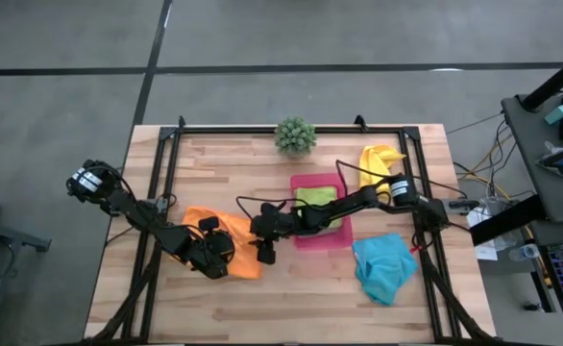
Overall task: Fold microfiber towels
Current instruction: Fold the orange towel
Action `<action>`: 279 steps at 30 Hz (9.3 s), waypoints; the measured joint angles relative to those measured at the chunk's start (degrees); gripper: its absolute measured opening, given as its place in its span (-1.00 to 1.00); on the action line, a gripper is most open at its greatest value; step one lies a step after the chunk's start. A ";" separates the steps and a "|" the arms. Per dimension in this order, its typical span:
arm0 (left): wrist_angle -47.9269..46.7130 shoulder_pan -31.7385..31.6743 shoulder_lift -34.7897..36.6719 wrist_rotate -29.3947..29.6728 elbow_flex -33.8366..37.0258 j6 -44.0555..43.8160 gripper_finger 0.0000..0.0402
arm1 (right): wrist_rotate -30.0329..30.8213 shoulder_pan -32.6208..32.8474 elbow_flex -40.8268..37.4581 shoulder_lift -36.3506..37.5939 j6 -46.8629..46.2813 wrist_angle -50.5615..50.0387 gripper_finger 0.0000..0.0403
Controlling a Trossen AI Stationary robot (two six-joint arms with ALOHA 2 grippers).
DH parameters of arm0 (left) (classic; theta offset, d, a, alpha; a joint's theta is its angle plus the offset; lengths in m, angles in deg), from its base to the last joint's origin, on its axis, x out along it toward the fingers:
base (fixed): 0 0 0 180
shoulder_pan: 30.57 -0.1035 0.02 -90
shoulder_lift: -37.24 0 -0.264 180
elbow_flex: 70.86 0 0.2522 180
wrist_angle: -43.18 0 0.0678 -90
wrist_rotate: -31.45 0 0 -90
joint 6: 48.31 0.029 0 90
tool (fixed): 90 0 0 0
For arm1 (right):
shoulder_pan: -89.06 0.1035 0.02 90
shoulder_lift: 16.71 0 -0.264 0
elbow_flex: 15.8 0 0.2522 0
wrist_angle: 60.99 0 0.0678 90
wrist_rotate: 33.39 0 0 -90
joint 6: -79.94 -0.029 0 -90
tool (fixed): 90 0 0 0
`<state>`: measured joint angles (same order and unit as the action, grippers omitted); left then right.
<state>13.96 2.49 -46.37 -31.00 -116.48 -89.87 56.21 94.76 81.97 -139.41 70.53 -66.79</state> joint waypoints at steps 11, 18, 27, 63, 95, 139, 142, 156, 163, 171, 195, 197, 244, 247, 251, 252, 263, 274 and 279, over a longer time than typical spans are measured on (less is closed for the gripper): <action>0.00 0.00 0.00 0.00 0.00 0.00 -0.23 | -1.92 1.84 -0.02 -1.13 1.02 3.87 -0.27; 0.00 0.00 0.00 0.00 0.00 0.00 -0.23 | -0.98 1.92 -0.02 -1.13 1.06 4.84 -0.40; 0.00 0.00 0.00 0.07 0.00 0.00 -0.23 | 3.50 1.53 -0.02 -1.13 6.31 7.80 -0.41; 0.00 -0.05 0.00 0.26 0.00 0.00 -0.23 | 3.04 4.66 1.27 -0.85 10.72 2.70 -0.96; -0.02 -0.05 0.00 1.03 0.02 0.00 -0.23 | 4.72 0.74 3.91 -1.09 10.50 1.30 -0.07; 0.02 -0.02 0.00 1.05 0.02 -0.02 -0.23 | 0.49 2.54 3.33 -2.40 11.60 2.75 -0.29; 0.02 -0.02 0.00 1.05 0.02 -0.02 -0.23 | 0.59 2.54 3.88 -2.40 12.31 3.00 -0.29; 0.02 -0.05 0.00 1.05 0.02 -0.02 -0.23 | 0.52 4.38 4.38 -2.40 17.03 -0.74 -0.29; 0.02 -0.05 0.00 1.05 0.02 -0.07 -0.23 | 4.74 2.77 5.51 -2.38 18.81 -0.01 -0.29; 0.02 -0.05 0.00 1.26 0.02 -0.04 -0.23 | 2.47 0.56 5.51 -3.75 18.40 0.67 -0.29; 0.02 -0.05 0.00 1.43 0.17 -0.02 -0.23 | -1.60 2.57 5.68 -2.62 18.02 -6.27 -0.29; 0.02 -0.05 0.00 1.46 0.17 -0.02 -0.23 | -1.57 2.74 5.68 -2.62 18.01 -6.05 -0.29; -0.11 -0.05 0.26 1.46 -0.37 0.15 -0.23 | 22.96 2.40 6.97 2.13 12.25 -27.10 -0.84; -0.15 -0.05 0.28 1.44 -0.69 0.41 -0.23 | 22.96 2.40 7.82 2.13 11.03 -29.08 -0.72; -0.19 -0.05 0.89 1.41 -1.73 2.04 -0.23 | 23.04 2.38 9.72 2.26 9.36 -33.33 -0.52; -0.17 -0.05 1.19 1.39 -2.19 2.94 -0.23 | 23.01 2.39 10.28 2.42 9.27 -34.55 -0.47; -0.56 0.65 0.99 -3.67 -11.79 5.05 -0.25 | 22.95 3.81 11.29 7.58 7.07 -43.22 -0.20; -1.90 4.23 -14.35 -5.02 -26.84 6.01 -0.34 | 22.68 10.22 3.48 18.36 3.31 -42.90 -0.28; -4.77 4.32 -18.44 -6.23 -30.33 5.90 -0.23 | 22.52 14.00 0.02 19.48 3.96 -37.42 -0.28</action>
<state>9.19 6.81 -64.81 -37.23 -146.81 -83.97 78.73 108.76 81.98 -119.93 74.50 -104.22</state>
